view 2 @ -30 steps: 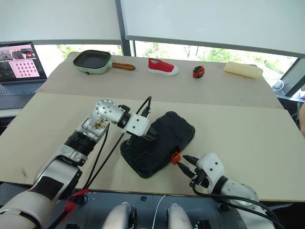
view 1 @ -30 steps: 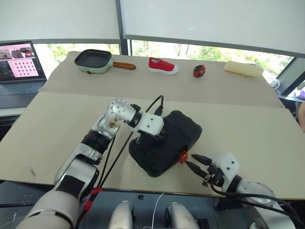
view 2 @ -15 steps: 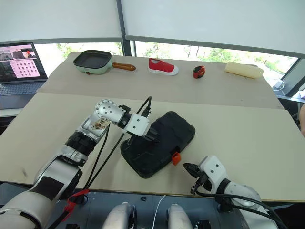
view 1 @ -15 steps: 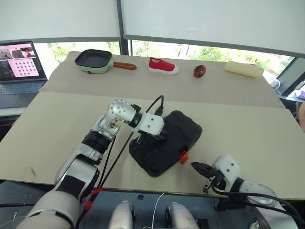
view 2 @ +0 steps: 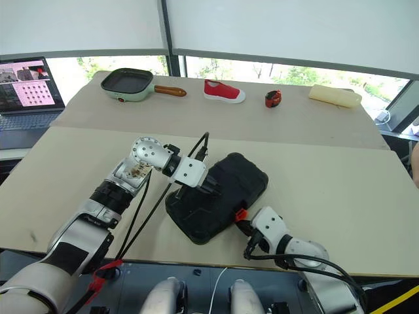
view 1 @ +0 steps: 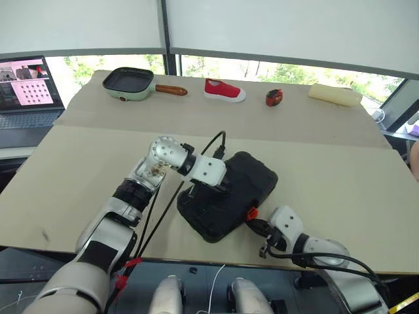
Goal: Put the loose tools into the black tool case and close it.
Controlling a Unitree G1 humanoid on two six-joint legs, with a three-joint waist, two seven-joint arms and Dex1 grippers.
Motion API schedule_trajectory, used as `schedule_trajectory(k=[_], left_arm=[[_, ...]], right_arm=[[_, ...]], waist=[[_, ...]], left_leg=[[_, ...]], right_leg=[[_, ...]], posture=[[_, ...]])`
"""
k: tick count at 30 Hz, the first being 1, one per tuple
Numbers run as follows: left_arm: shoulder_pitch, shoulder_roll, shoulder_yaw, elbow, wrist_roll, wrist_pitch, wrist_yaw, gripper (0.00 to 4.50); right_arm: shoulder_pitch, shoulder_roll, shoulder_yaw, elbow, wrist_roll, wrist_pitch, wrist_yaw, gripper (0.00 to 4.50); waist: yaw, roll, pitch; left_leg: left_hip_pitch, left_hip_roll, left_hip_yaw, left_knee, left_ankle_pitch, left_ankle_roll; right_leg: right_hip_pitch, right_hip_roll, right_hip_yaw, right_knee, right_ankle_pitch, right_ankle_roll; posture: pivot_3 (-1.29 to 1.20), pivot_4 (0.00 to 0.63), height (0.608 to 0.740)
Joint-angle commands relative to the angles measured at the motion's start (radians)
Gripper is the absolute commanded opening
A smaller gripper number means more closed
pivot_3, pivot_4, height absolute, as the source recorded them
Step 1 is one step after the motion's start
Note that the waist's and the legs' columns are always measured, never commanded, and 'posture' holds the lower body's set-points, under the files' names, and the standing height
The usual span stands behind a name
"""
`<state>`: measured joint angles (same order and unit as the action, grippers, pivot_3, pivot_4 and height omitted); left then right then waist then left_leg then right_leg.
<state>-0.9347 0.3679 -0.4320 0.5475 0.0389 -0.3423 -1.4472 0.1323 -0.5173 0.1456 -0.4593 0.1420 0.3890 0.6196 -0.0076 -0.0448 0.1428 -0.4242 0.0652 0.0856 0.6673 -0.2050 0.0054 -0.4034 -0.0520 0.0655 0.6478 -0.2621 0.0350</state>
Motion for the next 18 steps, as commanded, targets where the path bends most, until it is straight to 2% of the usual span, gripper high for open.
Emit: schedule_trajectory(k=[1,10,18], left_arm=[[0.035,-0.002,-0.064,0.022,0.060,0.014,-0.016,0.61],[0.037,-0.007,-0.069,0.025,0.062,0.010,-0.011,0.61],[0.038,-0.007,-0.059,0.046,0.070,0.018,0.009,0.61]], right_arm=[[-0.053,0.029,-0.078,-0.113,0.070,-0.011,-0.023,0.06],[-0.047,-0.003,-0.156,-0.255,0.147,0.077,-0.002,0.06],[-0.056,-0.048,-0.169,-0.258,0.150,0.112,0.018,0.06]], waist=[[-0.005,0.000,0.000],[-0.008,0.001,0.001],[0.001,0.001,0.000]], left_leg=[[0.000,0.000,0.000,0.000,0.000,0.000],[0.000,0.001,0.000,0.000,0.000,0.000],[0.000,0.002,-0.001,0.000,0.000,0.000]], right_leg=[[0.000,0.000,0.000,0.000,0.000,0.000],[-0.001,0.001,0.001,0.000,0.000,0.000],[0.000,0.003,0.001,0.000,0.000,-0.001]], posture=[[0.00,0.150,0.740],[0.00,0.150,0.740],[0.00,0.150,0.740]])
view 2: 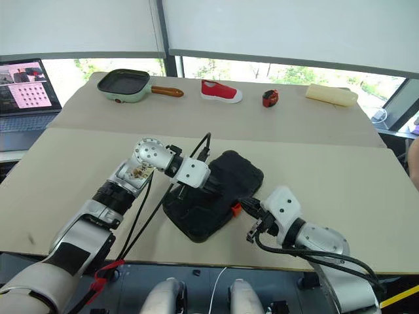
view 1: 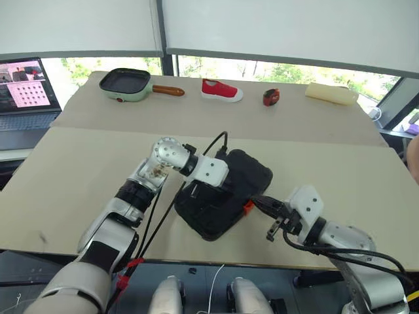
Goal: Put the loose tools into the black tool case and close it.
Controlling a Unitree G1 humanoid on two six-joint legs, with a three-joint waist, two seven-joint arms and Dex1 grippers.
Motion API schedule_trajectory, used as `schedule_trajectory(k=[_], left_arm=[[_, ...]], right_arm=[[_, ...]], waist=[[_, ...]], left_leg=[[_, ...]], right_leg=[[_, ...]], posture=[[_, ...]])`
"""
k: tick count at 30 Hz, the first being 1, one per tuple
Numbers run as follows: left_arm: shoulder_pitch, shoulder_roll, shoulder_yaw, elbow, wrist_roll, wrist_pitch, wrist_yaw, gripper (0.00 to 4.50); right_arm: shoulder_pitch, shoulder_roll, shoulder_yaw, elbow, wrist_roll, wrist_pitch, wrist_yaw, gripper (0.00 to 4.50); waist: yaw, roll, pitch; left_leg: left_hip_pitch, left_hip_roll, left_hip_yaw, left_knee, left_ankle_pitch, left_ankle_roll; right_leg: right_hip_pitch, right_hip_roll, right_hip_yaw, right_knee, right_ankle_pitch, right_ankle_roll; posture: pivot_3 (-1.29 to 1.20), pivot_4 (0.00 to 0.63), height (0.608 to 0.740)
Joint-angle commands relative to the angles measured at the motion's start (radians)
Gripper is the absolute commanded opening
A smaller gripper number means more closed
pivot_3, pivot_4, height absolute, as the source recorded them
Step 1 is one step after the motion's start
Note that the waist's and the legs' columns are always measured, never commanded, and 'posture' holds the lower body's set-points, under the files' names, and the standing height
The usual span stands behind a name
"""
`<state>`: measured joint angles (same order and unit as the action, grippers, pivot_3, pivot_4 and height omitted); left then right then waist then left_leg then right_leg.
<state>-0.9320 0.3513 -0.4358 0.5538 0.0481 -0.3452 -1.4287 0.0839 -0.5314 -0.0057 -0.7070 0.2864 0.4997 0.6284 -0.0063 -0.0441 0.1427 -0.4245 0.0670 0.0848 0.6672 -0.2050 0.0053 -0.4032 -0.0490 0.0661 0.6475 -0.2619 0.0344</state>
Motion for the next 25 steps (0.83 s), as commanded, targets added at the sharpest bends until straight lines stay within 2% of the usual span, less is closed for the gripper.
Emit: schedule_trajectory(k=[1,2,4,6,7,9,11,12,14,18,21,25], left_arm=[[0.037,0.014,-0.049,0.040,0.061,0.029,-0.003,0.61],[0.045,0.028,-0.028,0.025,0.035,0.073,-0.014,0.61],[0.058,0.055,0.020,-0.013,-0.019,0.177,-0.024,1.11],[0.077,0.102,0.069,-0.069,-0.077,0.281,-0.052,1.59],[0.089,0.130,0.088,-0.102,-0.103,0.323,-0.069,1.94],[0.123,0.202,0.140,-0.179,-0.160,0.426,-0.091,2.67],[0.166,0.300,0.212,-0.270,-0.248,0.565,-0.127,3.36],[0.190,0.356,0.253,-0.319,-0.298,0.644,-0.145,3.86],[0.242,0.479,0.340,-0.407,-0.390,0.788,-0.174,4.47],[0.357,0.644,0.487,-0.565,-0.507,0.969,-0.157,4.50],[0.447,0.701,0.581,-0.638,-0.573,1.037,-0.132,4.50],[0.600,0.721,0.682,-0.701,-0.608,1.044,-0.099,4.50]], right_arm=[[-0.006,-0.048,-0.024,-0.008,0.003,0.003,0.016,0.06],[-0.007,-0.068,-0.058,-0.010,0.035,0.024,0.034,0.06],[-0.014,-0.110,-0.125,-0.017,0.112,0.068,0.072,0.00],[-0.028,-0.163,-0.195,-0.020,0.208,0.115,0.131,0.60],[-0.033,-0.193,-0.225,-0.018,0.247,0.130,0.162,0.77],[-0.036,-0.270,-0.283,-0.004,0.309,0.144,0.247,1.53],[-0.027,-0.355,-0.344,0.023,0.370,0.164,0.349,2.20],[-0.016,-0.398,-0.376,0.048,0.396,0.176,0.405,2.68],[0.003,-0.473,-0.435,0.108,0.442,0.196,0.505,3.31],[0.017,-0.546,-0.490,0.234,0.453,0.176,0.623,4.43],[0.006,-0.567,-0.501,0.301,0.459,0.166,0.670,4.43],[-0.046,-0.567,-0.473,0.368,0.452,0.162,0.671,4.43]], waist=[[0.000,0.000,0.000],[0.000,0.000,0.000],[-0.002,0.000,0.000],[-0.011,0.000,0.000],[-0.016,0.000,0.000],[-0.023,0.002,0.001],[-0.030,0.003,0.002],[-0.032,0.004,0.002],[-0.034,0.003,0.004],[-0.026,0.000,0.007],[-0.011,0.001,0.008],[-0.004,0.002,0.008]], left_leg=[[0.000,0.000,0.000,0.000,0.000,0.000],[0.000,-0.001,0.001,0.000,0.000,0.000],[0.000,-0.001,0.001,0.000,0.000,0.000],[0.000,0.000,0.000,0.000,0.000,0.000],[0.000,0.001,0.000,0.000,0.000,0.000],[0.002,0.002,0.000,-0.003,0.000,0.000],[0.002,0.003,-0.001,-0.005,0.000,0.000],[0.003,0.003,-0.001,-0.007,0.000,0.000],[0.002,0.004,-0.002,-0.008,0.000,0.000],[0.001,0.003,-0.002,-0.008,0.000,0.000],[0.002,0.001,0.000,-0.008,0.000,0.000],[0.002,-0.001,0.001,-0.008,0.000,0.000]], right_leg=[[0.000,0.000,0.000,0.000,0.000,0.000],[0.000,-0.001,0.000,0.000,0.000,0.000],[0.000,-0.001,0.000,0.000,0.000,0.000],[0.000,0.000,0.000,0.000,0.000,0.000],[0.000,0.000,0.001,0.000,0.000,0.000],[-0.001,0.003,0.002,0.000,0.000,-0.001],[-0.001,0.004,0.002,0.000,-0.001,-0.003],[-0.002,0.005,0.002,0.001,-0.001,-0.004],[-0.003,0.005,0.002,0.001,-0.002,-0.004],[-0.003,0.003,0.001,0.000,-0.002,-0.004],[-0.003,-0.001,0.000,0.000,-0.003,-0.002],[-0.003,-0.005,0.000,0.000,-0.004,-0.001]], posture=[[0.00,0.150,0.740],[0.00,0.150,0.740],[0.00,0.150,0.740],[0.00,0.150,0.740],[0.00,0.150,0.740],[0.00,0.150,0.740],[0.00,0.150,0.740],[0.00,0.150,0.740],[0.00,0.150,0.740],[0.00,0.150,0.740],[0.00,0.150,0.740],[0.00,0.150,0.740]])
